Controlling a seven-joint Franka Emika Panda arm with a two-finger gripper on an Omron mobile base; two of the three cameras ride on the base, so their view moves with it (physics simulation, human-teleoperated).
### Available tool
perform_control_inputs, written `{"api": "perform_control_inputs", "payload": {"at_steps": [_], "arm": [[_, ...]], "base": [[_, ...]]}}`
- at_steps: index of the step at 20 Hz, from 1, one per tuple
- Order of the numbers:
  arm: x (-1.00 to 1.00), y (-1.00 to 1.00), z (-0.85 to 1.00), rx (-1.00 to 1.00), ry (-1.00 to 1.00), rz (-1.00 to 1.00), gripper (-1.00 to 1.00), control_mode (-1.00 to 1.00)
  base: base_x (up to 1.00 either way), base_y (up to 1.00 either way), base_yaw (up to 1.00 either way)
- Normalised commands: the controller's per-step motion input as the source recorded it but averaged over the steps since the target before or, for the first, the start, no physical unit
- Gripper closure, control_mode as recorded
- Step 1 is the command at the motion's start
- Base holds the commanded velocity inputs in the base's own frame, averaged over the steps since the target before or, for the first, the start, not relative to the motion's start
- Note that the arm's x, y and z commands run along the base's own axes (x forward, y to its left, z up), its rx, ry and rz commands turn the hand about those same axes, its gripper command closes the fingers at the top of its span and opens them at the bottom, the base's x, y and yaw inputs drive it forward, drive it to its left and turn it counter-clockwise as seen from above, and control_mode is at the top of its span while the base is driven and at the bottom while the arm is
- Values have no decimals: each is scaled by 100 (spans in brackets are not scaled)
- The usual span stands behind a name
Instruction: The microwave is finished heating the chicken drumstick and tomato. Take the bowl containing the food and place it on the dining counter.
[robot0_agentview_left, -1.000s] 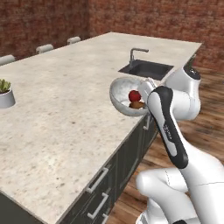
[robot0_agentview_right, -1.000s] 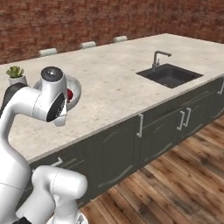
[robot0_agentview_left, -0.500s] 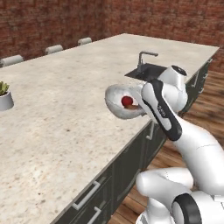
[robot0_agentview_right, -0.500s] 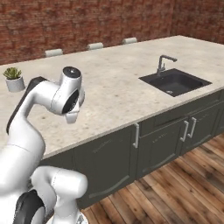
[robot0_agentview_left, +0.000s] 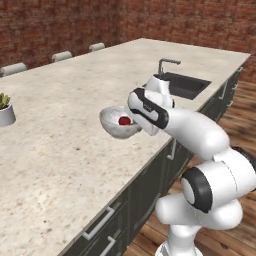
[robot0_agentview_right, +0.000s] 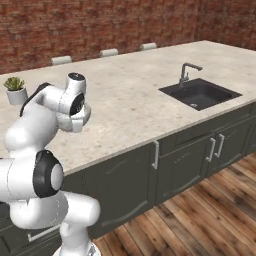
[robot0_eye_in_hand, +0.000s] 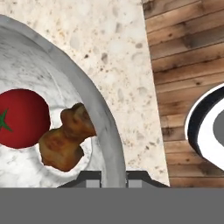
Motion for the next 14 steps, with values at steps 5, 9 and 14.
{"api": "perform_control_inputs", "payload": {"at_steps": [5, 9, 14], "arm": [[97, 64, -83, -4, 0, 0, 100, -100], [100, 58, -78, -11, 0, 0, 100, -100], [95, 35, -60, -13, 0, 0, 100, -100]], "base": [[0, 0, 0], [0, 0, 0], [0, 0, 0]]}}
